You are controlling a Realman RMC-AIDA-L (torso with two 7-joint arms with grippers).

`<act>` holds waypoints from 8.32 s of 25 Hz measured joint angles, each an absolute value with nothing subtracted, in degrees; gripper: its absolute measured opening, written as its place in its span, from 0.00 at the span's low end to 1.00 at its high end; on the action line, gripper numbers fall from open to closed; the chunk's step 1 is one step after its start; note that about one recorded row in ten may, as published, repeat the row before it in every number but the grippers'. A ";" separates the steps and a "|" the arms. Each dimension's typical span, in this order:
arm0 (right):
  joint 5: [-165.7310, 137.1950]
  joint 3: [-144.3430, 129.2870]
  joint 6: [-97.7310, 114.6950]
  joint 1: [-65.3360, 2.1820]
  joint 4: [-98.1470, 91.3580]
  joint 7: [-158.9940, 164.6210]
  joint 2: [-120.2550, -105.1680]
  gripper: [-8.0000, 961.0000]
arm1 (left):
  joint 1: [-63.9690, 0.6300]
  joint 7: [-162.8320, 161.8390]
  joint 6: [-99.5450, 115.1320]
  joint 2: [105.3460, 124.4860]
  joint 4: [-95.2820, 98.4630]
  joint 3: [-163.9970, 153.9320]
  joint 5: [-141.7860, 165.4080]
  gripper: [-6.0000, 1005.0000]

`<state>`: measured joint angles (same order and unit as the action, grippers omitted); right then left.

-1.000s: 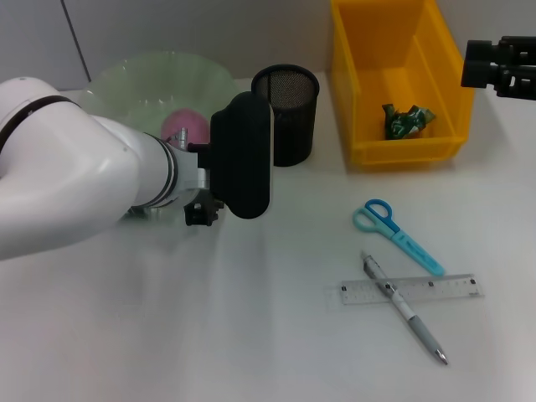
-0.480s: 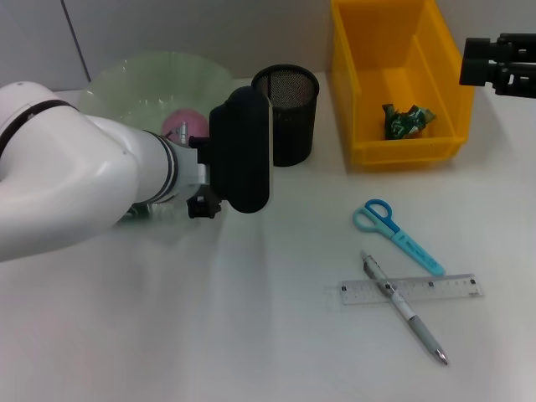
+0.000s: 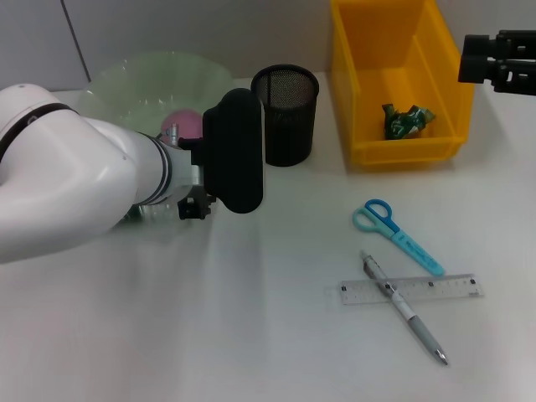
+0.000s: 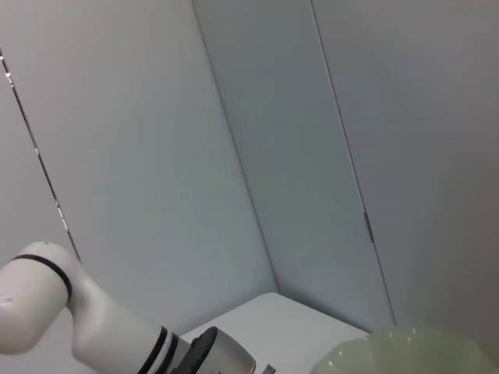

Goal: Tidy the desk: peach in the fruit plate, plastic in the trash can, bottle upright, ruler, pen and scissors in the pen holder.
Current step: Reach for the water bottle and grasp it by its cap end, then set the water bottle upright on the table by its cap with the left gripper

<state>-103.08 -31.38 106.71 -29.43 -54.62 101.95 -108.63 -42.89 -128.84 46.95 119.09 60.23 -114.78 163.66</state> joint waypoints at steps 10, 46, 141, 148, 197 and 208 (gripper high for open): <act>-103.19 -31.46 106.84 -29.44 -54.67 101.95 -108.63 0.54 | -42.05 -130.09 45.14 119.07 60.03 -114.75 164.56 0.59; -102.89 -31.46 106.96 -29.44 -54.92 101.94 -108.89 0.53 | -40.81 -132.10 46.32 119.18 60.22 -116.28 165.51 0.45; -102.86 -31.46 106.65 -29.35 -55.64 102.42 -109.25 0.53 | -26.54 -127.13 62.37 115.83 89.94 -96.19 166.04 0.44; -103.00 -31.43 106.49 -29.40 -55.84 102.45 -109.25 0.53 | -26.27 -126.48 62.10 115.63 91.48 -94.31 166.10 0.44; -103.19 -31.47 106.46 -29.62 -56.98 102.68 -108.80 0.53 | -28.34 -119.71 92.58 118.08 116.31 -78.79 165.76 0.44; -103.18 -31.46 106.81 -29.62 -57.13 102.79 -108.80 0.53 | -33.77 -120.79 104.24 118.39 115.79 -81.57 165.69 0.44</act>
<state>-103.18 -31.46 106.81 -29.62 -57.13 102.79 -108.80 -33.77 -120.79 104.24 118.39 115.79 -81.57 165.69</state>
